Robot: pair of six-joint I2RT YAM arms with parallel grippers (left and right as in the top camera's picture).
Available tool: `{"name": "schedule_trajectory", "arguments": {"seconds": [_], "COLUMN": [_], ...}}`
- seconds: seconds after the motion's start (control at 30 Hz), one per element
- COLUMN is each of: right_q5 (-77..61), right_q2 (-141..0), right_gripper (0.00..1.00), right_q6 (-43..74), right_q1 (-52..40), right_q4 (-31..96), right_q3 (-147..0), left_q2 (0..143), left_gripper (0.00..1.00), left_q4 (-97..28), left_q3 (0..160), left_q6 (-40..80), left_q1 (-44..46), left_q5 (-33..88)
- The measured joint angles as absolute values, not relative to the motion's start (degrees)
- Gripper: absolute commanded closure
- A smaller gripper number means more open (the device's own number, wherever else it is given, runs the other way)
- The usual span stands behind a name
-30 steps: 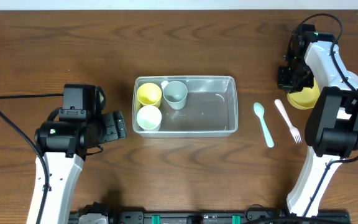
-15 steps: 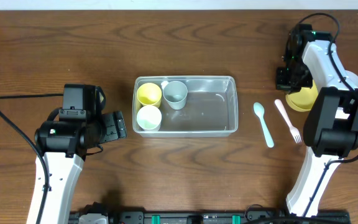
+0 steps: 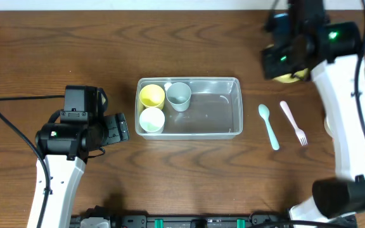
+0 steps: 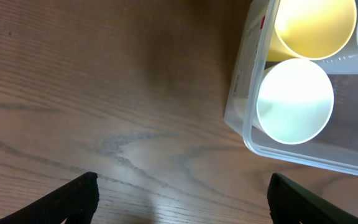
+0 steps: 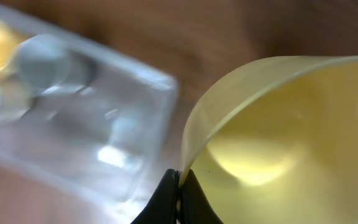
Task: Pack container
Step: 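Lower the yellow bowl into the container's right side and release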
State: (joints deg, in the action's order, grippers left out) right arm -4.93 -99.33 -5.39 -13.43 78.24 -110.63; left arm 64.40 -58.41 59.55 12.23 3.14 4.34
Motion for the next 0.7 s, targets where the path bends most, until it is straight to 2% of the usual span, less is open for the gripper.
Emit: {"name": "schedule_trajectory", "arguments": {"seconds": [0.17,0.33,0.7], "right_q5": [-5.82,-5.80,-5.21], "right_q2": [-100.97,-102.02,-102.06], "right_gripper": [0.99,0.99,0.99], "right_q6": [-7.64,-7.49,-6.02], "right_q1": [-22.94,-28.97,-31.16], "right_q4": [78.91,74.48,59.16], "right_q3": [-109.58,-104.49,-86.08], "left_q2": [64.40,64.40,64.40], "left_gripper": [0.13,0.13,0.13], "left_q4": [-58.41,-58.41,-58.41], "left_q3": [59.55,59.55,59.53], "left_q6": [12.23,12.23,12.23], "left_q1": [3.14,3.14,3.14], "left_q5": [4.34,4.34,4.36]}}
